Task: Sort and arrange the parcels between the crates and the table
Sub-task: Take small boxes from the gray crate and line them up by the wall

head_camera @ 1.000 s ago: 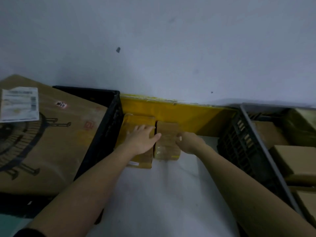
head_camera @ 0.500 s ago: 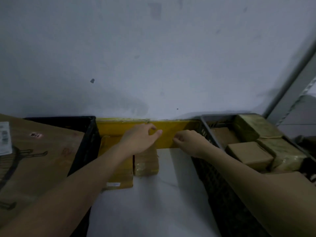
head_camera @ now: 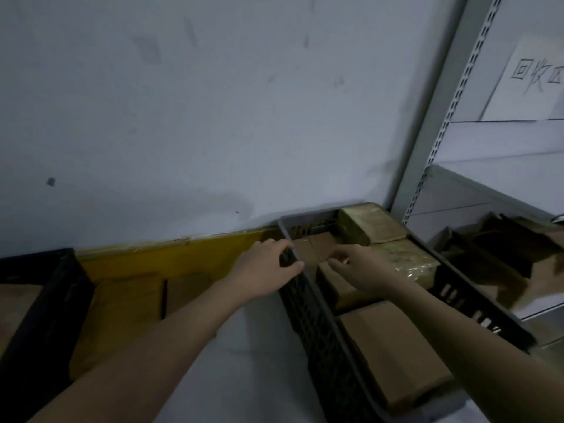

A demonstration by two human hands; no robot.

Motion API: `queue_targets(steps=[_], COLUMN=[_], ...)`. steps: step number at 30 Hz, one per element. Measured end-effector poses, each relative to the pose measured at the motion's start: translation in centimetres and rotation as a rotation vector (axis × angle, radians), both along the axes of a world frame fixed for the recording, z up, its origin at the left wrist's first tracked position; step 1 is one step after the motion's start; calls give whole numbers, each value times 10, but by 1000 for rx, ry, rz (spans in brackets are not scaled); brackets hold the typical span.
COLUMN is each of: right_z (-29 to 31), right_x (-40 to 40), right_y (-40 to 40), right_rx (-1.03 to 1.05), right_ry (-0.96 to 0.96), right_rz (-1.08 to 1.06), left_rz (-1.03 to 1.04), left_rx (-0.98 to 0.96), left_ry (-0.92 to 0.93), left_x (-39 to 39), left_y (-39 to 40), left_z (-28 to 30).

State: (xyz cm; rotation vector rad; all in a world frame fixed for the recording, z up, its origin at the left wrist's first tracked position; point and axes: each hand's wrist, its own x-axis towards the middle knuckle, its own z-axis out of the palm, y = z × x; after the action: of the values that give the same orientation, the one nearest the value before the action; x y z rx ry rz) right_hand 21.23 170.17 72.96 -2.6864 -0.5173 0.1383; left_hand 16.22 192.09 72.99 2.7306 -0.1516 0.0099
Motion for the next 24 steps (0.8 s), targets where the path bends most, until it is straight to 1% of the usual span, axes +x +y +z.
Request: queue_targets(steps=[7, 10, 13, 15, 17, 19, 21, 23, 24], right_z=[2, -6, -16, -20, -24, -30, -35, -36, -35], right_x=[38, 51, 63, 72, 82, 89, 93, 98, 102], right_y=[-83, -114, -142, -156, -168, -176, -180, -181, -181], right_rx=[1, -67, -220, -263, -288, -285, -292, -341, -371], right_ry=[-51, -63, -62, -46, 2, 72, 122, 105, 90], right_rz=[-27, -38, 34, 92, 143, 194, 235, 254, 256], left_rz=[-33, -55, -61, -53, -49, -21, 54, 110, 115], left_rx=[56, 100, 135, 163, 233, 268, 226, 157, 147], left_ry=[-9, -2, 72, 156, 202, 174, 76, -3, -11], left_x=[27, 35, 46, 54, 60, 60, 56, 51, 50], left_y=[-77, -100, -112, -115, -118, -120, -121, -121, -121], left_z=[-26, -40, -53, -59, -64, -73, -86, -95, -96])
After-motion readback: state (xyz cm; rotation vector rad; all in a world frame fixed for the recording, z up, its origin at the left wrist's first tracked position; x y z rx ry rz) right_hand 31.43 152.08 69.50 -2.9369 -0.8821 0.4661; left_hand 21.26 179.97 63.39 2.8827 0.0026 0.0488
